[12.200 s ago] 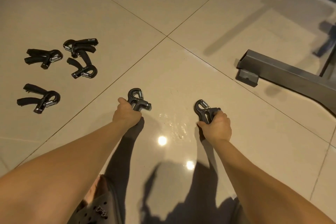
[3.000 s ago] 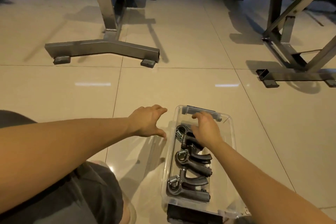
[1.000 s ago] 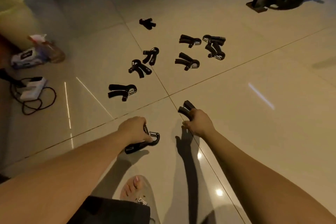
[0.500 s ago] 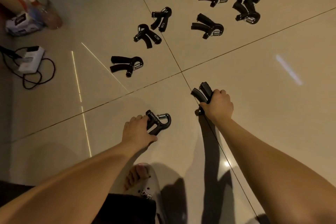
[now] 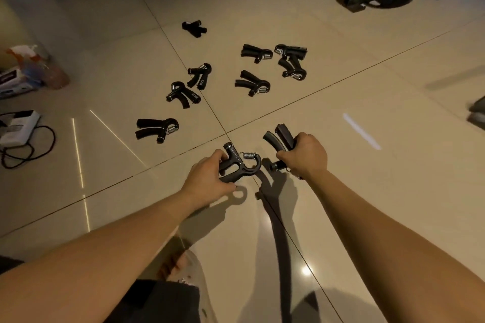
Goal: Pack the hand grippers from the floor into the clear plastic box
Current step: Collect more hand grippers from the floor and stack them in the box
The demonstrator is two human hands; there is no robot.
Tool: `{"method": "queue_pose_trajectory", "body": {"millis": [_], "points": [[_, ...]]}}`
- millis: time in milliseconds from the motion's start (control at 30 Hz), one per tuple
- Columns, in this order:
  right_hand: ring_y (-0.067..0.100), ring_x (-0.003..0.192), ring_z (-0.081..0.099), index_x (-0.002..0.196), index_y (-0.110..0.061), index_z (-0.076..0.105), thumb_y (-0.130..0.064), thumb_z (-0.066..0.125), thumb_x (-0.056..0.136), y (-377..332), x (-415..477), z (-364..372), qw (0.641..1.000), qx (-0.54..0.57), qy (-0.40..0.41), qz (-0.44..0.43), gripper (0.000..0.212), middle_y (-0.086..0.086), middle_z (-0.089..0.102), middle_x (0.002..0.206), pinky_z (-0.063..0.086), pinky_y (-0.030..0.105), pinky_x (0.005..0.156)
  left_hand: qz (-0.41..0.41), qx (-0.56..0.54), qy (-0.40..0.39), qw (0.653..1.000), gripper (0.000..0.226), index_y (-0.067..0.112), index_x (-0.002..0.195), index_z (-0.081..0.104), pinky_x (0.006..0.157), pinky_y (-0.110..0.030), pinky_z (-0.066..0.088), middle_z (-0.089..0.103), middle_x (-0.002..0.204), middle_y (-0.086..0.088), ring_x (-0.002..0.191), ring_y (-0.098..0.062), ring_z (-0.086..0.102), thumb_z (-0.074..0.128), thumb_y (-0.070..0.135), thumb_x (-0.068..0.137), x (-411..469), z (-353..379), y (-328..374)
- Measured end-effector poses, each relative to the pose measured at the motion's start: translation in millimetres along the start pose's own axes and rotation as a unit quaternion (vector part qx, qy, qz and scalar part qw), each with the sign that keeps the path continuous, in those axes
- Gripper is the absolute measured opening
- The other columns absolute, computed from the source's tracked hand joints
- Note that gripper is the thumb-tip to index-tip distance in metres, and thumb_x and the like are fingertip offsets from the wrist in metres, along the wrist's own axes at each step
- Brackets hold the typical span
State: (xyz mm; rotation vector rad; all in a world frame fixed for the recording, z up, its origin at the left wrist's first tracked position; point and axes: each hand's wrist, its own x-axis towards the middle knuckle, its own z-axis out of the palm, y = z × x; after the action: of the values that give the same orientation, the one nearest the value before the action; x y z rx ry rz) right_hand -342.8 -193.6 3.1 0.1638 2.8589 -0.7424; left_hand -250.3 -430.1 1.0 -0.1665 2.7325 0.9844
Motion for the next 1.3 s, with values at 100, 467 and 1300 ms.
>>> {"method": "queue_pose_trajectory", "body": {"millis": [100,467,1300], "points": [[0.023,0.061,0.063,0.096,-0.014,0.061,-0.041,0.075,0.069,0,-28,-55,1.0,0.006,0.026,0.001,0.041,0.005,0.064,0.078,0.043,0.027,0.05,0.055,0.017,0.011,0.998,0.055,0.031,0.11,0.048,0.068,-0.032,0.046,0.064,0.096,0.004,0.085,-0.019,0.06,0.078,0.035,0.065,-18,-13,41],[0.02,0.071,0.063,0.1,-0.014,0.064,-0.035,0.077,0.072,37,-178,-224,0.995,-0.034,0.093,-0.01,0.037,0.002,0.063,0.078,0.046,0.028,0.056,0.227,0.096,0.005,0.969,0.052,0.03,0.105,0.049,0.081,-0.039,0.054,0.061,0.097,0.01,0.09,-0.016,0.059,0.084,0.041,0.068,-123,-37,178],[0.02,0.076,0.069,0.1,-0.012,0.067,-0.036,0.086,0.068,228,-554,-366,0.967,-0.016,0.216,0.132,0.044,0.005,0.071,0.088,0.063,0.042,0.07,0.457,0.161,-0.067,0.872,0.053,0.026,0.108,0.048,0.069,-0.026,0.046,0.062,0.104,0.003,0.088,-0.019,0.06,0.087,0.036,0.073,-411,75,393]]}}
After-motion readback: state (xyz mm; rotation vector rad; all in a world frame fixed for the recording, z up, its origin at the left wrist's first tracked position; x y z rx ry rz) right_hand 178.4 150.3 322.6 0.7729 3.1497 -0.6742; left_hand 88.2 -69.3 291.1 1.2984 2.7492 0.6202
